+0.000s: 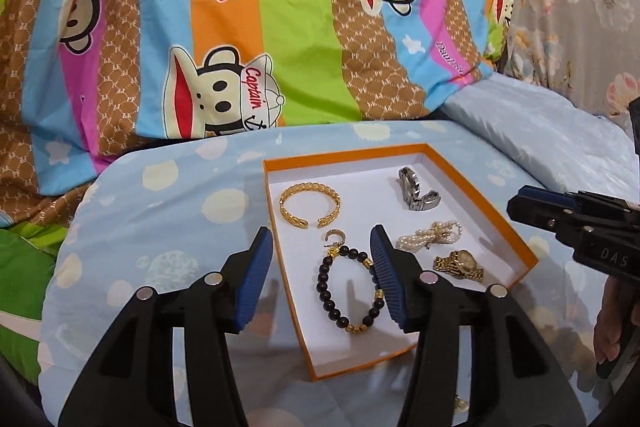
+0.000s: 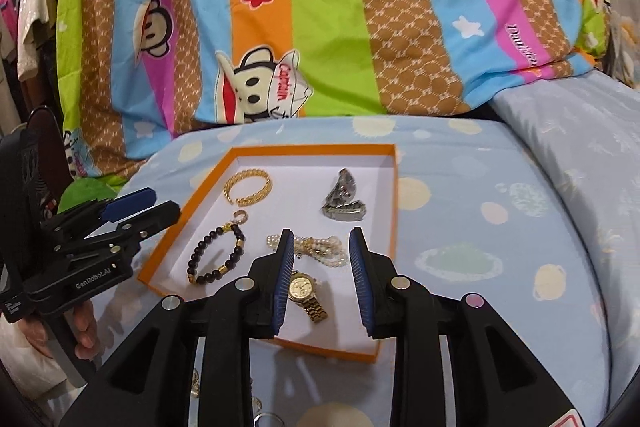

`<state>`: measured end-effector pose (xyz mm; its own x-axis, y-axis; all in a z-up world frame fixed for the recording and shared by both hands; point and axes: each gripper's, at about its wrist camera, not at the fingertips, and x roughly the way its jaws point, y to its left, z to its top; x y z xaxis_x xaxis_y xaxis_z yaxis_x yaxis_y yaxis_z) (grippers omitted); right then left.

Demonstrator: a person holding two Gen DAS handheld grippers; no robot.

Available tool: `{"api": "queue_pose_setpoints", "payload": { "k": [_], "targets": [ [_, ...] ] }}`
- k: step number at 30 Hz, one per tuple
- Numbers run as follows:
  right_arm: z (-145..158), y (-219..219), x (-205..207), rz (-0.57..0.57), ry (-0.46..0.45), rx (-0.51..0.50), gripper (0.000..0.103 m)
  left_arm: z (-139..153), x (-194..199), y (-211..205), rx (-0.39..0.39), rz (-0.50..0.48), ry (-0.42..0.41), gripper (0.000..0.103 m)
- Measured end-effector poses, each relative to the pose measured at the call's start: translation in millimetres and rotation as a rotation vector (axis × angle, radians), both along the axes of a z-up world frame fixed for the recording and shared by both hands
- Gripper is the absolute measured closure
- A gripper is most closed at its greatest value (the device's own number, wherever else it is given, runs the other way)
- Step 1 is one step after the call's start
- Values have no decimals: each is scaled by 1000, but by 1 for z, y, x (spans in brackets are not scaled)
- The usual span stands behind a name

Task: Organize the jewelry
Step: 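Carry the bracelet and watch over the box and open both grippers, then move both grippers back toward the remaining earrings and rings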

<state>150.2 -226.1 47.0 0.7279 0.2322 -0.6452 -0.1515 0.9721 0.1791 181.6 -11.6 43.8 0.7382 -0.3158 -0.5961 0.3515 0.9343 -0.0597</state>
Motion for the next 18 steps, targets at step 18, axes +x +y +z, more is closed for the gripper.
{"api": "queue_pose_setpoints", "payload": {
  "k": [18],
  "targets": [
    [-34,22,-91,59,116,52,75,-24,-82,23,-40,-24,139,48]
  ]
}}
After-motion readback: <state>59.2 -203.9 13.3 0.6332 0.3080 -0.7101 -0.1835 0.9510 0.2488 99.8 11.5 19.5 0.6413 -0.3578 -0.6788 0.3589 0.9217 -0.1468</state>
